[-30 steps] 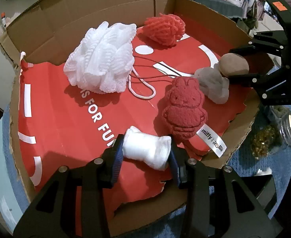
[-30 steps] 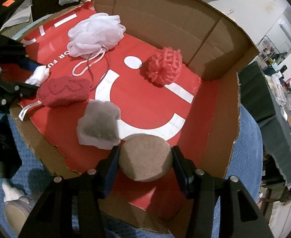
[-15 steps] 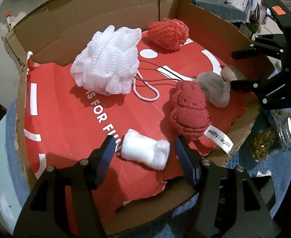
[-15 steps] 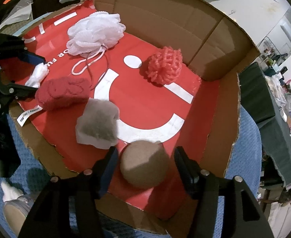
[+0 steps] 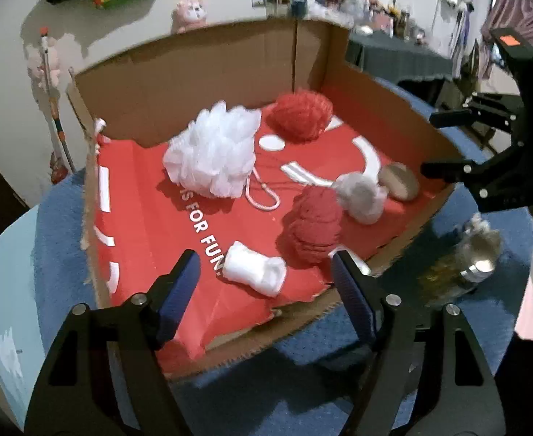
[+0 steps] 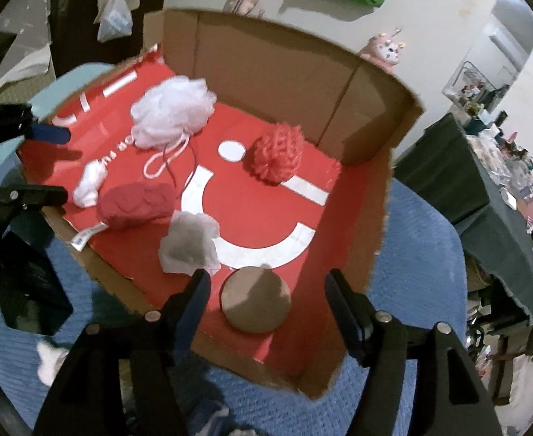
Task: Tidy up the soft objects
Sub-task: 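Lower the sock and sponge into the box and open both tools, then withdraw both open tools from the box toward the remaining items on the bed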
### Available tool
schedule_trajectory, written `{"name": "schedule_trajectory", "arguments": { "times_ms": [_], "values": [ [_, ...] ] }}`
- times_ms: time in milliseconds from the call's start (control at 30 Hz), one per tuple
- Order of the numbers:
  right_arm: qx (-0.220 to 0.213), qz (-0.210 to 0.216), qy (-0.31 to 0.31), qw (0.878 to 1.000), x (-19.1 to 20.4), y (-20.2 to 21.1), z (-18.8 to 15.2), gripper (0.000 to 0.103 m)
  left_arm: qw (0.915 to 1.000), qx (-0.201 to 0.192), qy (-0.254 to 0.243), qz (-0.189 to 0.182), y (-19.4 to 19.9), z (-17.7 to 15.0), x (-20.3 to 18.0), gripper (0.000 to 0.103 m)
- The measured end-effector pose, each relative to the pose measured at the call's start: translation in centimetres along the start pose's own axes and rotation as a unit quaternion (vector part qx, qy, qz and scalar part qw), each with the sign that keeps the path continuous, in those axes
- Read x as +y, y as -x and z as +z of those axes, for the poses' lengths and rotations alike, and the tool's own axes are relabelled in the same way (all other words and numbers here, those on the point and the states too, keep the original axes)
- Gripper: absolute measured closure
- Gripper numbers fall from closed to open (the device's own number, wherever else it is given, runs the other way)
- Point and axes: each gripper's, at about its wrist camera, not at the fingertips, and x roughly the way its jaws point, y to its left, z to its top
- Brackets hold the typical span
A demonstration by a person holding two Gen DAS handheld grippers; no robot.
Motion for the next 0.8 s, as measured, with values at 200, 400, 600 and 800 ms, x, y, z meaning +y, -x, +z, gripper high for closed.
{"name": "schedule_trajectory", "arguments": {
  "times_ms": [200,400,600,800],
  "values": [
    [-0.045,0.003,-0.033,0.998,-0.2,4.0,-0.9,0.020,0.9988,-0.048,0.009,0.002,4.0,-1.1,-1.6,0.024],
    [-0.103,0.010,-0.067,0.992,-0.2,8.7,-2.6,0.013,0.9953,-0.095,0.015,0.007,7.7,-2.2,-3.8,0.015],
    [-0.165,-0.004,-0.081,0.983,1.1,14.1,-5.4,0.004,0.9865,-0.159,0.028,0.025,11.7,-4.0,-6.2,0.007],
    [-0.214,-0.019,-0.089,0.973,3.1,17.7,-9.0,0.000,0.9721,-0.226,0.044,0.046,14.7,-6.8,-8.8,0.006]
  ]
}}
